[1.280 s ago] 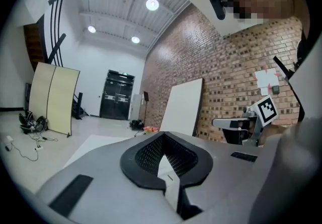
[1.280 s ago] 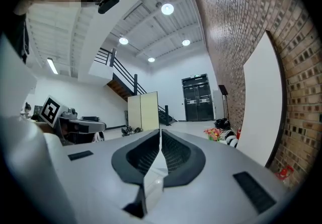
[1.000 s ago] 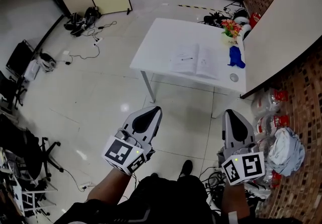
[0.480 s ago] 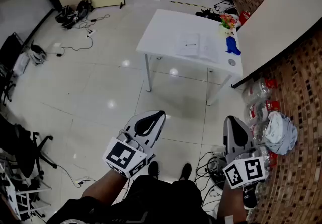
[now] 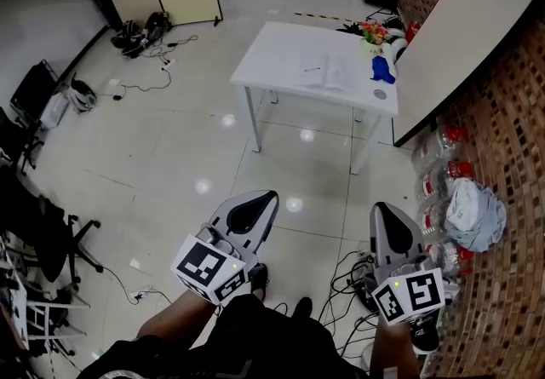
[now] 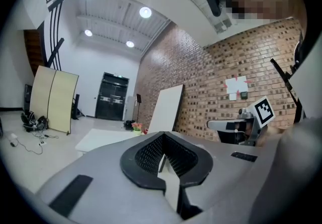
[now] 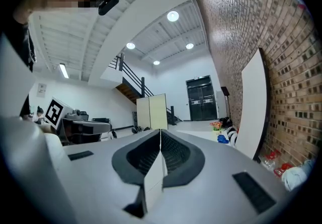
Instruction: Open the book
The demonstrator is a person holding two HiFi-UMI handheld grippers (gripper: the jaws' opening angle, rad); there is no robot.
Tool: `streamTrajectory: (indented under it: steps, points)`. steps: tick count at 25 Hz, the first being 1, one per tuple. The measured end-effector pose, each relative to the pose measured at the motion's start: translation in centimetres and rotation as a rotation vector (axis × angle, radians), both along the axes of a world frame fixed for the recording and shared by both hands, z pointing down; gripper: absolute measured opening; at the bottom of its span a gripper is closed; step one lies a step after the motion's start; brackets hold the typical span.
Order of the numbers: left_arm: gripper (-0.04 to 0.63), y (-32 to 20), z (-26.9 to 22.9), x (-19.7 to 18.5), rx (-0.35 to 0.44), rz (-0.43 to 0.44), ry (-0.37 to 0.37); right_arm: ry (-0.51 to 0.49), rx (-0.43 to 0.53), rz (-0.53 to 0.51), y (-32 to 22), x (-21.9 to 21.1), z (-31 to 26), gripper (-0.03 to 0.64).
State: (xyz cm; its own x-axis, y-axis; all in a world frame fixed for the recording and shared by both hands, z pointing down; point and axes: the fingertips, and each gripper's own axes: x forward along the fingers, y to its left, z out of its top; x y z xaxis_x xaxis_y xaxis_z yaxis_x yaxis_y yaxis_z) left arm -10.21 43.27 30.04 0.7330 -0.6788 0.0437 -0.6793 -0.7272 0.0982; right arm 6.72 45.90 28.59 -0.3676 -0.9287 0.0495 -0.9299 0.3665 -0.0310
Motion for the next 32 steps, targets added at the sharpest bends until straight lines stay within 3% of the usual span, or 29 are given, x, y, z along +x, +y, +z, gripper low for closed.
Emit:
streamTrajectory:
  steps: [4,9,18,32]
  points:
    - [-0.005,4.1,-1.3,1.7,0.014,0.002,0.003,-0.028,0.001,-0.013,3.1,1.5,-0.3,0.002]
    - [-0.005,6.5,-1.7,0.1,0.027,-0.014,-0.012,-0.012,0.014,0.003,5.4,0.4,-1.3,0.000]
    - [-0.006,7.8,-2.2,-5.4,0.040,-0.034,0.017,-0.026,-0.003,0.027,7.5,-4.2,-1.5,0.000]
    - [-0.005,9.1,-2.1,-6.0,0.047,-0.011,0.043,-0.030,0.011,0.070,8.7,-4.7,-2.0,0.000]
